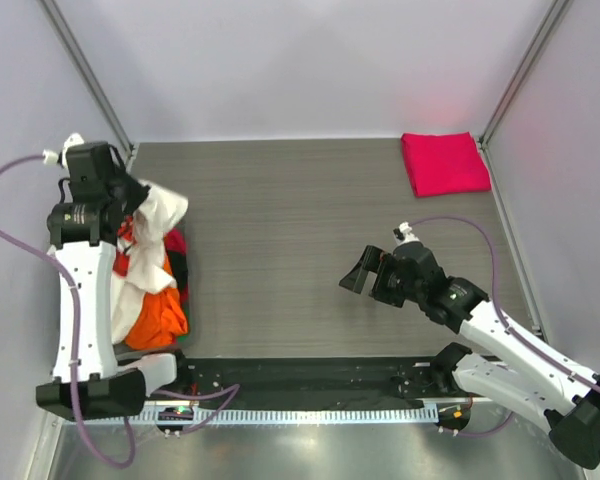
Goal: Fold and stack the t-shirts
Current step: Grab the tshirt from the pile, then move the tshirt to the center of the board
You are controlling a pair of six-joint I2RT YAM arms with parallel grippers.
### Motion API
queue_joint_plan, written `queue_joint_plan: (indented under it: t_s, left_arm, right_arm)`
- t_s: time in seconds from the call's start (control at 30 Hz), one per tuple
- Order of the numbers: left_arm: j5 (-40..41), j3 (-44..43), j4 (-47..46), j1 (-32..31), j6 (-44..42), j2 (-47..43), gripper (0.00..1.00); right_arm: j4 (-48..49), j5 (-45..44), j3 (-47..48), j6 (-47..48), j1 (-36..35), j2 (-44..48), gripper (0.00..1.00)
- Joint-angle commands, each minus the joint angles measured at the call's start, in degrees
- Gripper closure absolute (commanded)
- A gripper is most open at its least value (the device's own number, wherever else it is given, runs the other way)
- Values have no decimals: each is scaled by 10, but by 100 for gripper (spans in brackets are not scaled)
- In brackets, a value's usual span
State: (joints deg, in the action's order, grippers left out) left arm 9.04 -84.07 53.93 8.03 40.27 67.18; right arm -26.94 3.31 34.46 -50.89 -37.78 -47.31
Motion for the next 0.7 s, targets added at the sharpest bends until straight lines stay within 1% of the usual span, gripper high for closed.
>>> queue_joint_plan:
  t_s: [0.0,0.03,0.07,0.1,0.13,0.17,0.2,0.23,0.27,0.33,0.37,0.4,0.43,0.47,0.5,0.53,0.57,0.6,0.63,0.67]
  left_arm:
    - [-9,-124,-41,-122,19,12,100]
    - [-3,-151,-40,-157,13,44,100]
    - [-2,-179,-33,-226,7,60,100]
    - [2,-231,-28,-265,0,79,100]
    - [15,-254,-19,-307,-13,109,100]
    - [45,-281,-9,-390,-20,123,100]
    - [55,-289,-6,-431,-30,135,100]
    - [65,-292,-4,-468,-34,144,100]
    - [74,-288,-1,-535,-36,165,100]
    - [89,-279,3,-592,-39,188,100]
    - [74,-256,-1,-633,-32,207,100]
    - [56,-240,-7,-645,-25,217,100]
    - [32,-218,-37,-655,-14,223,91]
    - [-2,-168,-57,-668,-4,239,80]
    - [-52,-147,-72,-674,10,245,65]
    - [-59,-128,-97,-683,19,251,38]
    - [-58,-99,-103,-702,25,256,26]
    - [-52,-89,-108,-710,37,260,20]
    - [-45,-79,-120,-715,40,257,8]
    - [-46,-59,-125,-719,45,254,6]
  right_arm:
    - [-9,-29,86,32,-2,-9,0]
    - [-27,-37,103,39,-2,-11,0]
    - [-36,-60,122,52,-1,-12,0]
    - [-49,-92,160,59,-2,-13,0]
    - [-61,-108,179,65,-1,-11,0]
    - [-86,-124,215,69,-1,-9,0]
    - [-99,-161,231,78,-1,-8,1]
    - [-109,-174,245,82,0,2,0]
    - [-127,-190,265,86,-1,6,0]
    - [-151,-231,278,90,-1,28,0]
    - [-159,-256,286,89,-1,36,0]
    - [-168,-256,288,85,-1,44,0]
    - [-191,-291,290,81,-1,53,0]
    - [-203,-309,293,75,0,69,0]
    - [-215,-329,294,68,-1,76,0]
    - [-236,-359,294,58,-1,85,0]
    - [-245,-373,293,55,-1,99,0]
    - [-252,-380,290,54,-1,105,0]
    - [-273,-389,291,44,-2,108,0]
    - [-281,-403,291,43,-1,111,0]
